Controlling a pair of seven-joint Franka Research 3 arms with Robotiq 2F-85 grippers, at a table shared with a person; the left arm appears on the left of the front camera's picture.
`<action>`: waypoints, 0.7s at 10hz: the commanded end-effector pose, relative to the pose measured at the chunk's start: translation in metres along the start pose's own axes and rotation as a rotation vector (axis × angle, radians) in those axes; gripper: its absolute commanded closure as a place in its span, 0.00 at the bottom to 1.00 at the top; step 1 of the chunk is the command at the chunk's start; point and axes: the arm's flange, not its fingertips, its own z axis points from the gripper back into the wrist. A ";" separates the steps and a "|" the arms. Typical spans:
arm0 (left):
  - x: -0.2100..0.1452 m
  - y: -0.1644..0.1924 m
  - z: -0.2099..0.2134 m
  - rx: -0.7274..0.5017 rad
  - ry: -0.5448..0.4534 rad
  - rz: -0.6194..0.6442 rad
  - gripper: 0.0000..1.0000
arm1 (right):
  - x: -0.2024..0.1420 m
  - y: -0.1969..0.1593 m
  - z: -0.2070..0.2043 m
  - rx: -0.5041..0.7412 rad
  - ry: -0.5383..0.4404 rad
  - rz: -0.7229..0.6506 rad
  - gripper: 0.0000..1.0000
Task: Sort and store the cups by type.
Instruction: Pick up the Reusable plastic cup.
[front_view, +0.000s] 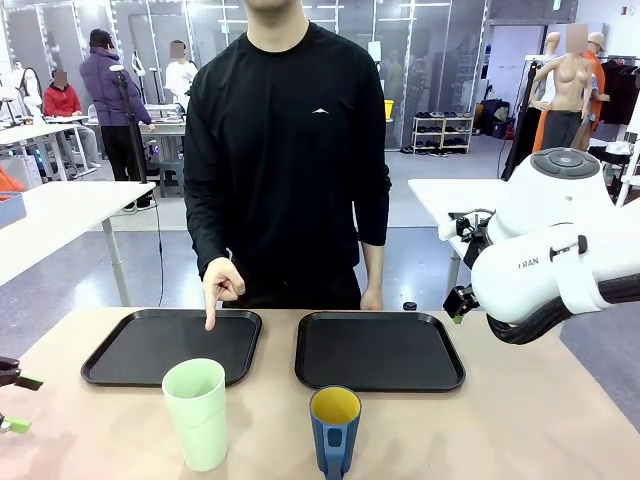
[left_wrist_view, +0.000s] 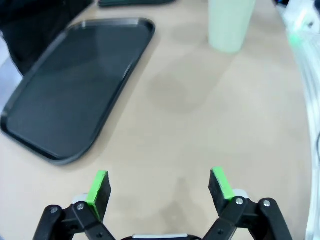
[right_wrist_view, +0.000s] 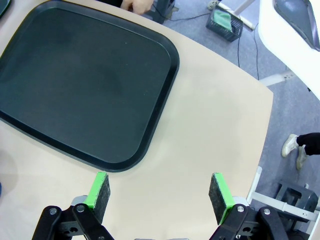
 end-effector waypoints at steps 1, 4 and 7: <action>-0.012 0.009 -0.007 -0.086 -0.124 0.047 0.00 | 0.000 -0.001 0.000 -0.013 0.002 0.006 0.00; -0.007 0.005 -0.014 -0.141 -0.174 0.048 0.00 | 0.000 -0.001 0.000 -0.013 0.002 0.006 0.00; -0.001 -0.008 -0.017 -0.147 -0.178 0.082 0.00 | 0.000 -0.001 0.000 -0.013 0.002 0.006 0.00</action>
